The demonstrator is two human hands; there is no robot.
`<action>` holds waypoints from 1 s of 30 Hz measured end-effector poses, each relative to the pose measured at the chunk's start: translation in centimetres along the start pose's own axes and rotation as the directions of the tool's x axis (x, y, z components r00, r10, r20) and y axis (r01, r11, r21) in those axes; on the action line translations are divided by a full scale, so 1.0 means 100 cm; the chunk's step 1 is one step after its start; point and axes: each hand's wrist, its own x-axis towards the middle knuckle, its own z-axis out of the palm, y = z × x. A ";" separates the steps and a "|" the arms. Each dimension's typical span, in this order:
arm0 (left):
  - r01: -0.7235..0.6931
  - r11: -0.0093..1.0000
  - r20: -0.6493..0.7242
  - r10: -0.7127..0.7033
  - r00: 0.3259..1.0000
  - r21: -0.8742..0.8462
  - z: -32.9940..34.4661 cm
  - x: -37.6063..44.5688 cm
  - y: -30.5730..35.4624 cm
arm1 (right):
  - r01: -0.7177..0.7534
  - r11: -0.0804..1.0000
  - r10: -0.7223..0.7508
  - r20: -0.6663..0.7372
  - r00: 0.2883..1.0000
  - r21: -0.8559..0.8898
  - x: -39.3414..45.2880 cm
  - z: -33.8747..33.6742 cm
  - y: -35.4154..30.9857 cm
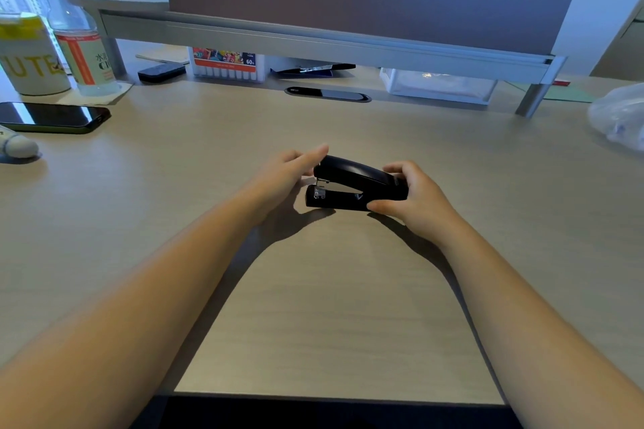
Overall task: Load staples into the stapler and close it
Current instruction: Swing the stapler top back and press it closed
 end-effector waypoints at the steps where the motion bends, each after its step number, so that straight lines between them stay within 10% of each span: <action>1: 0.021 1.000 0.000 -0.021 1.000 0.001 0.003 0.001 0.001 | 0.004 1.000 -0.004 -0.003 1.000 0.001 0.000 0.001 0.000; 22: -0.047 0.992 -0.048 0.053 0.997 0.115 0.008 0.000 -0.008 | -0.011 1.000 0.010 -0.021 1.000 -0.026 -0.002 0.000 0.003; 30: -0.083 0.784 -0.029 0.128 0.991 0.615 -0.002 -0.004 -0.009 | -0.114 0.978 0.101 -0.081 0.992 -0.173 -0.001 -0.005 0.011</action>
